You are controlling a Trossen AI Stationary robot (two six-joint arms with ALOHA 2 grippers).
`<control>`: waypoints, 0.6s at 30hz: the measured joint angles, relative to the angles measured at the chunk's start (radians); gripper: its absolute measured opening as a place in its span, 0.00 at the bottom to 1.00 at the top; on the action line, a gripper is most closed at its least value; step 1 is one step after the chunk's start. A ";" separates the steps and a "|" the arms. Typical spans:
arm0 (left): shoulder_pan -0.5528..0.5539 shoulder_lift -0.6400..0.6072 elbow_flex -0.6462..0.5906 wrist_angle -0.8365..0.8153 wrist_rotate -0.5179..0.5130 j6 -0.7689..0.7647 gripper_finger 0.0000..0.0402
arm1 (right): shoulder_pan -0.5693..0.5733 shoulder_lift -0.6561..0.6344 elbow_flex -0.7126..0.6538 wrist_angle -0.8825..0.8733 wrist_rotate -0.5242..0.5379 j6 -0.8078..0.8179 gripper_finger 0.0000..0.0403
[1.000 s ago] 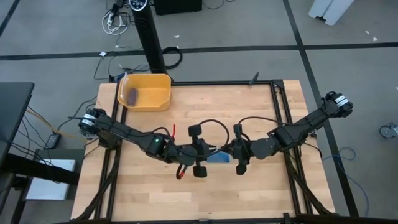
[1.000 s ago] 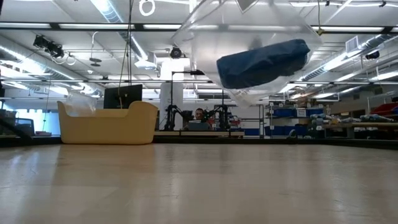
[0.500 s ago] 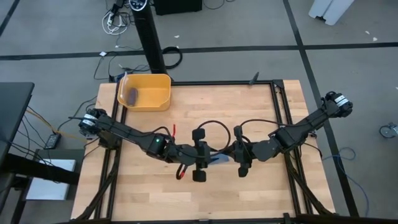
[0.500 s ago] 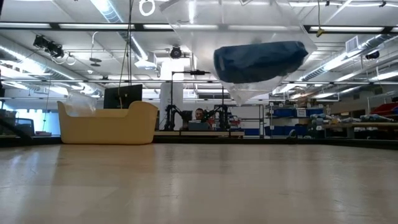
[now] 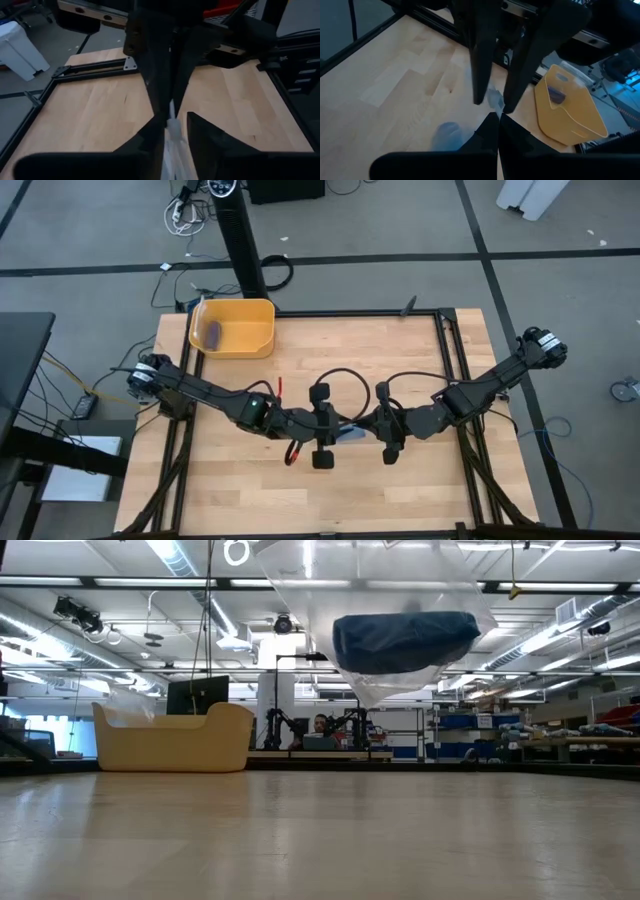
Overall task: Roll bandage
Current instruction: Close the transparent zip bag
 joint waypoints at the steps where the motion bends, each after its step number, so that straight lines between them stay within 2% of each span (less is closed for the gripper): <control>1: 0.000 0.000 0.000 0.000 0.000 0.000 0.20 | 0.000 0.000 0.000 0.000 0.000 -0.001 0.00; 7: 0.000 0.000 0.000 -0.014 -0.003 0.017 0.05 | 0.000 0.001 0.000 0.001 0.000 -0.001 0.00; 18: -0.002 -0.002 0.002 -0.080 -0.037 0.014 0.05 | -0.001 0.003 -0.002 0.010 0.002 -0.002 0.00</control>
